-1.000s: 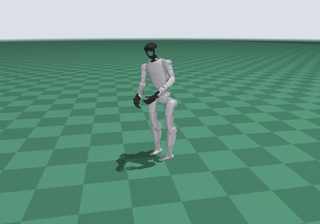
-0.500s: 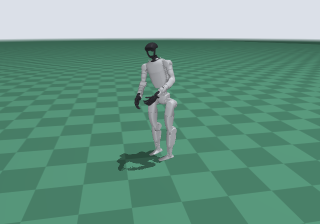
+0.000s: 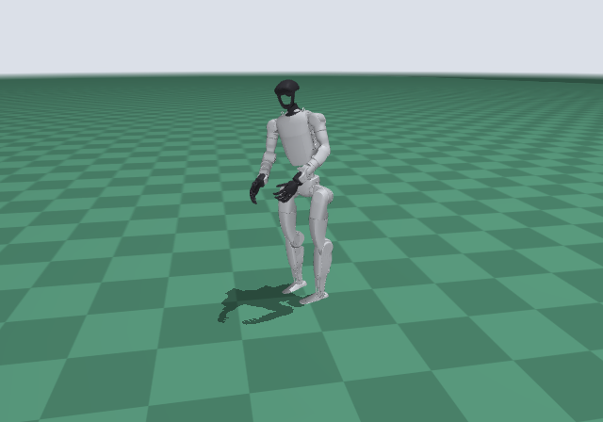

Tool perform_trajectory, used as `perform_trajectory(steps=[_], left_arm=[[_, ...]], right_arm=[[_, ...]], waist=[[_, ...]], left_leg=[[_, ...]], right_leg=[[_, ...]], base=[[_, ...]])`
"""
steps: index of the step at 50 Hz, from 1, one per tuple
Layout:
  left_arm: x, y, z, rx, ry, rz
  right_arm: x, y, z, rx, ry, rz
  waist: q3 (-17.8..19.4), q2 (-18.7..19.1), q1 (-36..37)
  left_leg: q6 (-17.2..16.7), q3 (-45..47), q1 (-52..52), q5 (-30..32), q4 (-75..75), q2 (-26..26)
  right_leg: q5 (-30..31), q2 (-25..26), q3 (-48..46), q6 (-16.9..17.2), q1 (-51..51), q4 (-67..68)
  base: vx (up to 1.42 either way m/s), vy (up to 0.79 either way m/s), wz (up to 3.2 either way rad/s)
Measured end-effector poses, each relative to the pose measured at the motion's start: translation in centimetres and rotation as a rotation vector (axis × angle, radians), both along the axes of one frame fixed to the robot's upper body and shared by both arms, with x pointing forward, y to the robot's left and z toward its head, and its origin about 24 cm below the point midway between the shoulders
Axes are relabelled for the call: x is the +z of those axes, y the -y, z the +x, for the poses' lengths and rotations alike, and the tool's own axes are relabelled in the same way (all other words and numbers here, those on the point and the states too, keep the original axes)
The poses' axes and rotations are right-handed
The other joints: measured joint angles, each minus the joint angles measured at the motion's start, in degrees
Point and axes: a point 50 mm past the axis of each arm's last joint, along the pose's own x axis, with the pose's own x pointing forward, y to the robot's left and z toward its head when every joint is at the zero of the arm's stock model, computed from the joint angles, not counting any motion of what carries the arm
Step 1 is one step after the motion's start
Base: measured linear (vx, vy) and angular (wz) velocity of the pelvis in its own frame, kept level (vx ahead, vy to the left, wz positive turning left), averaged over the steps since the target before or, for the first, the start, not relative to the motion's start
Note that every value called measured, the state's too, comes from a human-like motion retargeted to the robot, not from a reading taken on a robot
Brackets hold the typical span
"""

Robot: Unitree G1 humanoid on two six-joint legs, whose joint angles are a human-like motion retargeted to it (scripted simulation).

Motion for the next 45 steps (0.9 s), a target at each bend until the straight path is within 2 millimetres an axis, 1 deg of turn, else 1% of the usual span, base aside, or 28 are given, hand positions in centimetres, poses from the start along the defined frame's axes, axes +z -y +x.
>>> perform_trajectory(steps=[6,10,17,21,23,25,28,30,32,35,37,39,41,43,45], left_arm=[[-0.1,-0.5,0.2,-0.012,0.008,0.037],[-0.1,-0.8,0.4,-0.020,0.016,0.057],[0.0,-1.2,0.7,-0.055,0.038,0.092],[0.3,-0.5,0.7,-0.109,0.059,0.103],[0.4,0.5,0.5,-0.149,0.073,0.100],[0.7,1.6,0.1,-0.192,0.089,0.094],[1.0,2.4,0.1,-0.231,0.123,0.118],[1.1,2.2,0.3,-0.239,0.142,0.155],[0.9,1.6,0.6,-0.231,0.154,0.207],[0.2,0.0,0.9,-0.204,0.151,0.298],[-0.7,-1.3,0.8,-0.169,0.127,0.363],[-1.8,-2.9,0.6,-0.125,0.085,0.426],[-3.1,-4.6,0.1,-0.069,0.026,0.486],[-4.4,-6.4,-0.6,-0.003,-0.047,0.541],[-5.7,-8.1,-1.7,0.062,-0.128,0.593]], right_arm=[[0.4,-0.4,0.3,0.047,0.013,-0.038],[1.2,-0.6,0.7,0.083,0.043,-0.058],[4.1,-0.8,2.0,0.165,0.150,-0.110],[5.8,-1.0,2.4,0.242,0.204,-0.148],[6.5,-1.1,2.3,0.289,0.218,-0.163],[7.0,-1.1,2.1,0.335,0.221,-0.172],[7.0,-0.7,1.3,0.393,0.195,-0.171],[6.5,-0.2,0.5,0.413,0.157,-0.160],[5.4,0.6,-0.5,0.416,0.101,-0.147],[3.0,2.0,-2.5,0.385,-0.010,-0.131],[0.8,3.2,-4.1,0.337,-0.103,-0.132],[-1.7,4.6,-6.0,0.267,-0.209,-0.138],[-4.3,6.0,-8.1,0.181,-0.323,-0.151],[-6.8,7.3,-10.4,0.084,-0.445,-0.160],[-9.0,8.6,-13.1,-0.022,-0.569,-0.160]], waist=[[0.1,0.1,0.3],[0.2,0.3,0.6],[0.6,0.6,1.1],[1.0,0.7,1.2],[1.3,0.6,1.0],[1.3,0.0,0.6],[1.6,-0.4,-0.1],[1.8,-0.7,-0.8],[2.0,-0.8,-1.7],[2.2,-1.2,-3.5],[2.3,-1.8,-5.2],[2.5,-2.7,-6.9],[3.0,-4.1,-8.7],[4.0,-5.9,-10.3],[5.0,-8.0,-11.6]], left_leg=[[-0.4,-0.1,0.2,0.1,0.0,0.3],[-0.8,-0.3,0.1,0.3,0.0,0.5],[-2.0,-0.6,-0.7,0.7,0.5,0.8],[-3.1,-0.3,-2.2,0.2,2.7,0.5],[-3.0,0.6,-3.5,-1.2,4.6,0.5],[-1.5,3.1,-5.1,-5.2,7.7,1.5],[-0.9,6.3,-7.5,-11.3,16.8,1.7],[-0.7,8.5,-8.7,-15.8,25.0,1.9],[-0.8,10.4,-9.1,-20.0,34.1,2.6],[-1.2,11.9,-7.5,-24.2,45.8,4.0],[-1.4,11.5,-4.9,-25.1,49.9,4.7],[-1.3,10.3,-1.6,-25.4,50.5,5.0],[-0.7,8.9,1.9,-25.9,47.9,4.8],[0.8,8.1,4.9,-27.1,43.3,4.5],[3.2,8.5,6.5,-29.6,38.6,4.2]], right_leg=[[0.0,0.3,-0.1,0.0,0.1,0.0],[0.2,0.5,-0.2,0.0,0.2,-0.2],[1.2,0.9,-1.0,0.4,0.0,-1.0],[2.2,0.9,-1.7,1.0,-0.3,-1.7],[2.8,0.6,-2.2,1.4,-0.6,-2.1],[3.5,-0.1,-2.8,2.1,-1.1,-2.4],[4.5,-0.5,-2.9,3.2,-1.9,-2.7],[5.3,-0.4,-2.5,3.9,-2.4,-2.7],[6.1,0.2,-1.7,4.4,-3.0,-2.5],[7.3,1.5,0.1,4.8,-4.6,-1.4],[8.2,2.3,1.9,4.9,-6.3,-0.2],[9.1,3.1,3.8,5.2,-8.4,1.4],[10.0,3.5,5.9,5.7,-10.7,3.6],[10.7,3.6,7.8,6.6,-13.1,5.9],[11.6,3.5,9.2,7.7,-15.6,7.8]], base=[[0.00,0.00,0.00],[-0.01,-0.01,0.00],[-0.07,-0.05,-0.02],[-0.11,-0.03,-0.06],[-0.12,-0.01,-0.06],[-0.13,0.01,-0.04],[-0.14,0.05,-0.22],[-0.16,0.09,-0.39],[-0.19,0.12,-0.52],[-0.23,0.16,-0.65],[-0.27,0.19,-0.76],[-0.31,0.21,-0.82],[-0.36,0.22,-0.83],[-0.40,0.22,-0.78],[-0.44,0.22,-0.68]])
